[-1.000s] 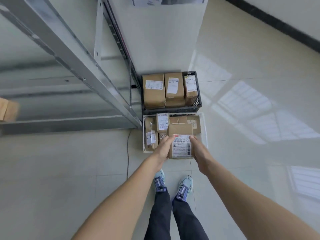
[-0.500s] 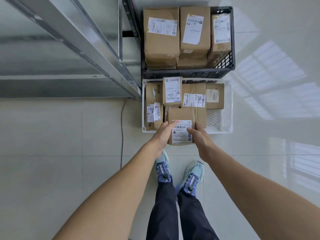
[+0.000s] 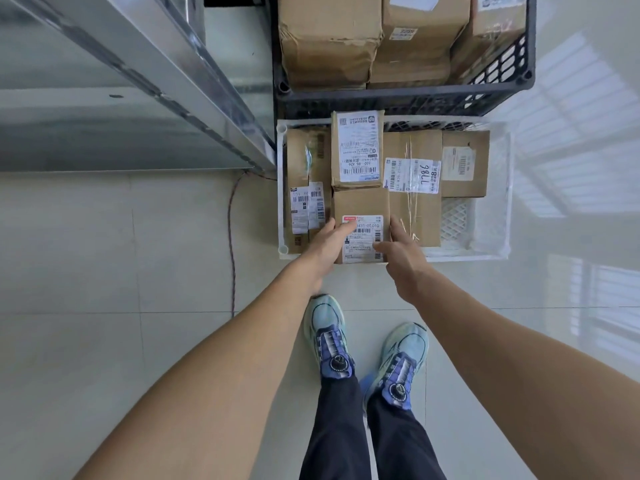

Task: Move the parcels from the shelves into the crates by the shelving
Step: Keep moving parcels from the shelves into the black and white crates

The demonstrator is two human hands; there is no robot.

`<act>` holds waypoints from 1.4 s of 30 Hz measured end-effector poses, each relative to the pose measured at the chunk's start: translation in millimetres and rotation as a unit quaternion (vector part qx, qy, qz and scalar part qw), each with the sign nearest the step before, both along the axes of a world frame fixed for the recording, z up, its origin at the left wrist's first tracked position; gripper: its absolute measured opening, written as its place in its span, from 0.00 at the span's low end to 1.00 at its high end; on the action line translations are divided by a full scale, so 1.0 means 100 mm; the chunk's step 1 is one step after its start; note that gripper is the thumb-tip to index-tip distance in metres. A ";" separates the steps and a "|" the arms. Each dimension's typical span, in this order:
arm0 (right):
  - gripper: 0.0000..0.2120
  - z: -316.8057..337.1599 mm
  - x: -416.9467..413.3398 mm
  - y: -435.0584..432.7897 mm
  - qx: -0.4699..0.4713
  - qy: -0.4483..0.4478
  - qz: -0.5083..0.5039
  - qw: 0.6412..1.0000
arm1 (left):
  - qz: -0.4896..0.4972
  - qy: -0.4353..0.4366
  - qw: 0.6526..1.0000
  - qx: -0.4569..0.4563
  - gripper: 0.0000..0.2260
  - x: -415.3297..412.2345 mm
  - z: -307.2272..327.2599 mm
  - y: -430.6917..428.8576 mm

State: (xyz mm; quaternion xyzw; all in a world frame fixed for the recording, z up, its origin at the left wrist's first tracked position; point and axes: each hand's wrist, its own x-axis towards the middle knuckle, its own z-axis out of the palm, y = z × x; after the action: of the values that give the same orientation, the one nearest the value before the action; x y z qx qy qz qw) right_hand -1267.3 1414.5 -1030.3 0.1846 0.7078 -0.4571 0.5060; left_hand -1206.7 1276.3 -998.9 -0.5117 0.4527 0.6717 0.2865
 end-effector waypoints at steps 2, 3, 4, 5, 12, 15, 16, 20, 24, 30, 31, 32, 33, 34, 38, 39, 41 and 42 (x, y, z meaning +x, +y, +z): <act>0.24 -0.07 -0.03 -0.02 -0.008 -0.006 -0.001 1.000 | 0.004 0.003 1.000 0.006 0.28 -0.01 -0.11 -0.01; 0.23 -0.09 -0.04 -0.04 -0.010 -0.009 -0.004 1.000 | 0.006 0.005 1.000 0.006 0.29 -0.01 -0.16 -0.01; 0.22 -0.11 -0.05 -0.06 -0.012 -0.014 -0.009 1.000 | 0.013 0.008 1.000 0.004 0.32 -0.02 -0.20 -0.03; 0.21 -0.12 -0.06 -0.08 -0.013 -0.017 -0.014 1.000 | 0.017 0.009 1.000 0.004 0.36 -0.03 -0.21 -0.04; 0.21 -0.21 -0.07 -0.15 0.001 -0.013 -0.016 1.000 | -0.004 0.017 1.000 -0.001 0.48 -0.12 -0.32 -0.06; 0.25 -0.23 -0.08 -0.12 0.020 -0.009 0.042 0.999 | -0.019 -0.003 1.000 -0.016 0.37 -0.09 -0.40 -0.06; 0.26 -0.23 -0.09 -0.12 0.026 -0.010 0.053 0.998 | -0.019 -0.004 1.000 -0.021 0.36 -0.08 -0.42 -0.06; 0.20 -0.18 -0.14 -0.12 0.032 -0.019 0.053 0.998 | -0.011 -0.002 1.000 -0.025 0.36 -0.08 -0.43 -0.06; 0.19 -0.11 -0.12 -0.14 0.041 -0.012 0.055 0.998 | -0.007 0.004 0.999 -0.033 0.34 -0.05 -0.37 -0.04; 0.15 -0.07 -0.07 -0.14 0.054 -0.023 0.050 0.997 | -0.015 0.004 0.999 -0.042 0.34 0.05 -0.25 -0.01; 0.15 -0.03 -0.08 -0.13 0.056 -0.023 0.053 0.997 | -0.017 0.003 0.999 -0.045 0.34 0.06 -0.21 -0.02; 0.17 0.02 -0.09 -0.11 0.059 -0.022 0.059 0.996 | -0.014 0.002 0.999 -0.044 0.34 0.09 -0.17 -0.02; 0.21 0.08 -0.10 -0.10 0.064 -0.020 0.063 0.996 | -0.011 0.002 0.999 -0.041 0.34 0.11 -0.11 -0.02; 0.27 0.16 -0.12 -0.10 0.073 -0.016 0.066 0.995 | -0.008 0.004 0.999 -0.040 0.34 0.13 -0.06 -0.02; 0.34 0.51 -0.21 -0.04 0.100 -0.009 0.082 0.992 | -0.016 0.011 0.999 -0.044 0.32 0.20 0.31 -0.01; 0.33 0.61 -0.22 -0.02 0.101 -0.001 0.090 0.991 | -0.024 0.013 0.998 -0.050 0.32 0.20 0.42 -0.02; 0.32 0.90 -0.25 0.00 0.096 0.019 0.123 0.988 | -0.044 0.024 0.996 -0.067 0.32 0.20 0.70 -0.04; 0.31 1.06 -0.27 -0.01 0.090 0.032 0.147 0.984 | -0.056 0.031 0.995 -0.078 0.32 0.18 0.86 -0.05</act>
State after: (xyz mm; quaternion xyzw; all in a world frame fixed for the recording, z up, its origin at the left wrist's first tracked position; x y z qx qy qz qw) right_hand -1294.6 1413.4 -924.1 0.1080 0.7813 -0.3180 0.5261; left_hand -1188.9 1271.0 -912.6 -0.4850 0.5403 0.6329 0.2690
